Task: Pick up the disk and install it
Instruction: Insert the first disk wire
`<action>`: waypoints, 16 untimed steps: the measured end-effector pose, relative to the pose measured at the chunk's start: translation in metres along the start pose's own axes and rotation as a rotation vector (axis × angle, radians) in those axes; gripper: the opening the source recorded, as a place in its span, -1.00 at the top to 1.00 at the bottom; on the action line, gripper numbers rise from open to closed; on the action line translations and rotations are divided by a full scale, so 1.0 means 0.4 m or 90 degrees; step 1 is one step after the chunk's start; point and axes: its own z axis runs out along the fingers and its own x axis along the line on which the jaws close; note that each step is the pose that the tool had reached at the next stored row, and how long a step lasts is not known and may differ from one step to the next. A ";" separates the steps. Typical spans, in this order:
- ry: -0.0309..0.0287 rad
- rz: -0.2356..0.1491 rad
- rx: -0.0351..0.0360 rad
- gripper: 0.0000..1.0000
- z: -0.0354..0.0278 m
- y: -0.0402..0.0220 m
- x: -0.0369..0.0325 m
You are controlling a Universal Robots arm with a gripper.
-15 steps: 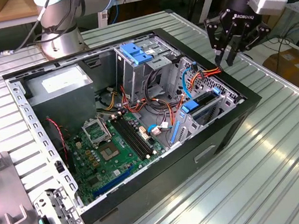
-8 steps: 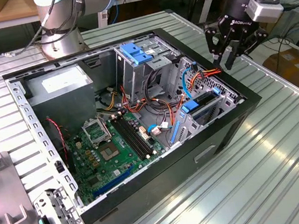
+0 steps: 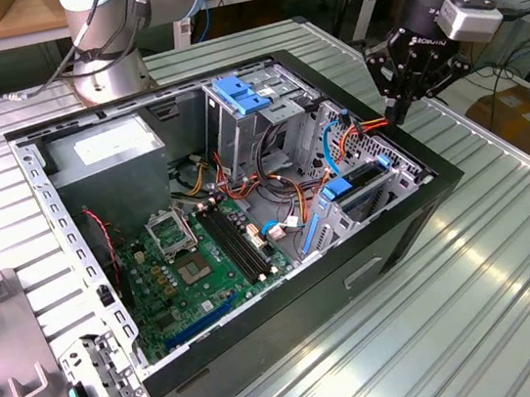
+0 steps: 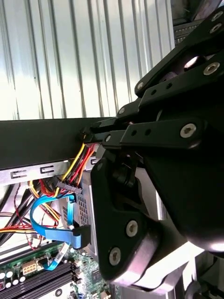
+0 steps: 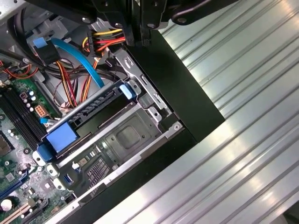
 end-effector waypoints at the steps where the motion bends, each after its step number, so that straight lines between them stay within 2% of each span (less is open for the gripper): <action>1: 0.0000 0.000 0.0000 0.67 0.000 0.000 0.000; 4: 0.0000 0.000 0.0000 0.67 0.000 0.003 -0.003; 6: 0.0001 0.000 -0.0001 0.67 -0.001 0.015 -0.015; 8: 0.0002 0.001 -0.0002 0.67 -0.001 0.020 -0.018; 10: -0.0002 0.014 -0.0006 0.67 -0.001 0.020 -0.018; 14: -0.0011 0.066 -0.0027 0.67 0.000 0.020 -0.018; 16: -0.0012 0.070 -0.0030 0.67 -0.001 0.025 -0.025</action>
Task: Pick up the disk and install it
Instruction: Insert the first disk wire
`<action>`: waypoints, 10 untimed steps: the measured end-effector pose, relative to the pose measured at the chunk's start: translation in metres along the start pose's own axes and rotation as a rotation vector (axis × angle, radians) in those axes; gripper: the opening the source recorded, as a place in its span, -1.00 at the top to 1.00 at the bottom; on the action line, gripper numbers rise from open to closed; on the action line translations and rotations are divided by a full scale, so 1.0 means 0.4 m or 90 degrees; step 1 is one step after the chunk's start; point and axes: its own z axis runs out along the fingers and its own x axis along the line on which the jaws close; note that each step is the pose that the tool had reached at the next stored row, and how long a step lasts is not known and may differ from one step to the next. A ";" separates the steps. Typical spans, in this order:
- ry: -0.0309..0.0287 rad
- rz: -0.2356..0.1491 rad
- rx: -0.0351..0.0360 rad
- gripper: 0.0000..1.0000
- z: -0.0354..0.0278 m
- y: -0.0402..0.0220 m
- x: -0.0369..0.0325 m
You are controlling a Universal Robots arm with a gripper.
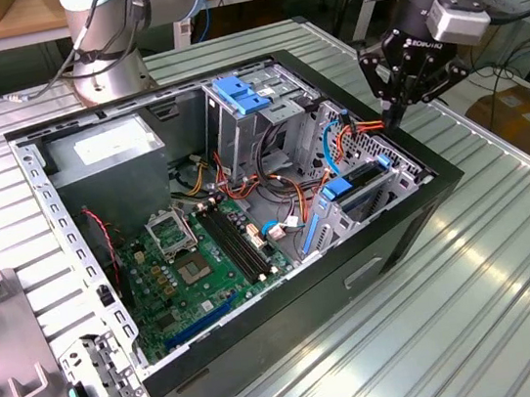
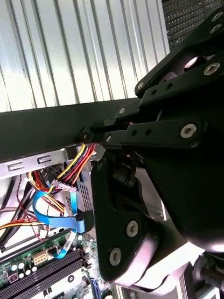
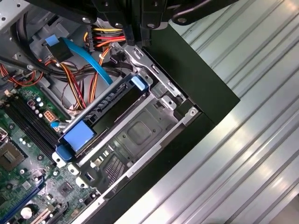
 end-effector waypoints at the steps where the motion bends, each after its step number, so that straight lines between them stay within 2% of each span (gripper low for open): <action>1: 0.0000 0.000 0.0001 0.67 0.000 0.005 -0.005; 3: -0.0001 0.005 -0.0001 0.67 0.000 0.011 -0.010; 8: -0.0006 0.064 -0.0031 0.67 0.001 0.011 -0.011; 10: -0.0008 0.067 -0.0031 0.67 0.001 0.015 -0.016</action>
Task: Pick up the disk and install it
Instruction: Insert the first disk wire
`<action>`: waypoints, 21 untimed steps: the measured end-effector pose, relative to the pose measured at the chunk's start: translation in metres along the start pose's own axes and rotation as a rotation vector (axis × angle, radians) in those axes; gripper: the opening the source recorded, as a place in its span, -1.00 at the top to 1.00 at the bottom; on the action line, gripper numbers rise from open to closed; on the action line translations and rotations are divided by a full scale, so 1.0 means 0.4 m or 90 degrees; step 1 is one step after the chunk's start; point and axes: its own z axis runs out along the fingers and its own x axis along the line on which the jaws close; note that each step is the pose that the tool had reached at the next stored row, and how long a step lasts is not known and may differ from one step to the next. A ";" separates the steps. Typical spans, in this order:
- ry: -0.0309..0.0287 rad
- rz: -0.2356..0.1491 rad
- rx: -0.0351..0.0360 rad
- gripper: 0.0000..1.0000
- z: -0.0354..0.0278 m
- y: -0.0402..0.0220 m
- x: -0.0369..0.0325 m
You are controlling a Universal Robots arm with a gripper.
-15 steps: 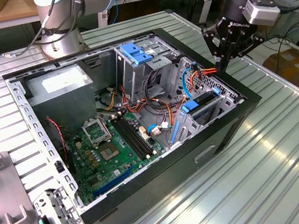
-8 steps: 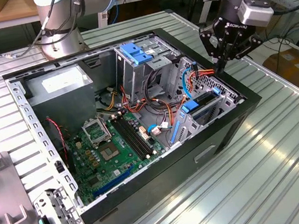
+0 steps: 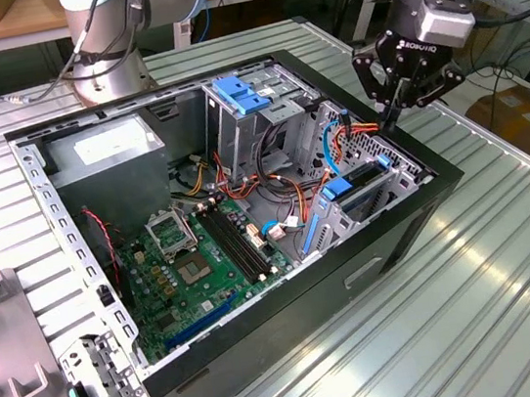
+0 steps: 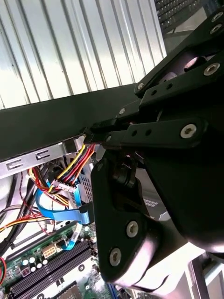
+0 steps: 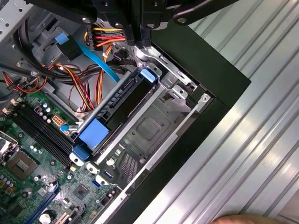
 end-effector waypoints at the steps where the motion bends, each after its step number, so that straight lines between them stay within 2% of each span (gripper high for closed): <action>1: 0.0000 0.001 -0.0001 0.67 0.000 0.002 -0.002; 4: -0.0005 0.032 -0.0013 0.67 0.000 0.003 -0.002; 6: -0.0011 0.068 -0.0029 0.67 0.000 0.003 -0.002; 12: -0.0025 0.141 -0.0059 0.67 0.000 0.003 -0.002; 13: -0.0027 0.149 -0.0061 0.67 0.001 0.004 -0.003; 17: -0.0028 0.152 -0.0064 0.67 0.000 0.023 -0.019; 21: -0.0032 0.183 -0.0077 0.67 0.001 0.024 -0.020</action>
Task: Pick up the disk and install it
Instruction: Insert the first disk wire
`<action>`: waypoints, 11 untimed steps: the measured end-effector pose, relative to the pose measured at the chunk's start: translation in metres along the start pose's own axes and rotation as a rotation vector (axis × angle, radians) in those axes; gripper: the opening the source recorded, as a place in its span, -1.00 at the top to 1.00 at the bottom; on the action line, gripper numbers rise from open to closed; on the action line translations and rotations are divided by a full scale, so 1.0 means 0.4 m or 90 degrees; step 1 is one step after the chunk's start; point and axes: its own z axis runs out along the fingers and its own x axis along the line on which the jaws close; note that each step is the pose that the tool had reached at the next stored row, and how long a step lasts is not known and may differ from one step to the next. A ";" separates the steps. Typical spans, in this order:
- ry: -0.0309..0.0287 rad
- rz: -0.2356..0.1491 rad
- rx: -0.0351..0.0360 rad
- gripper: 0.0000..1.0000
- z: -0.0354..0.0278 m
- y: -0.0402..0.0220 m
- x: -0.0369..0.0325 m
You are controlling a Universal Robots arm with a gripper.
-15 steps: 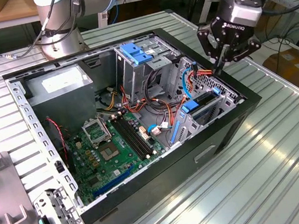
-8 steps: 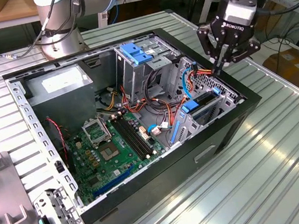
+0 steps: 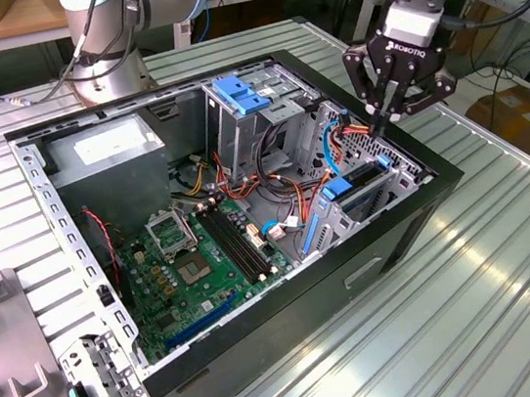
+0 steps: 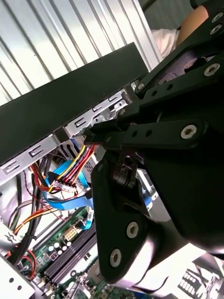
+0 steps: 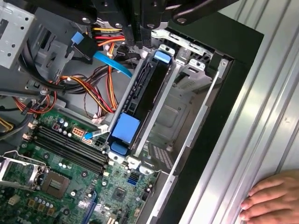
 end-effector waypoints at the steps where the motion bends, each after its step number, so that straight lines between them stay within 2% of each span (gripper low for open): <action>1: -0.0001 0.009 -0.0004 0.67 0.000 0.000 0.000; 3: -0.0005 0.018 -0.0007 0.67 0.001 0.002 -0.001; 6: -0.0005 0.022 -0.0009 0.67 0.001 0.018 -0.008; 8: -0.0006 0.026 -0.0010 0.67 0.001 0.022 -0.010; 11: -0.0012 0.060 -0.0025 0.67 0.004 0.022 -0.010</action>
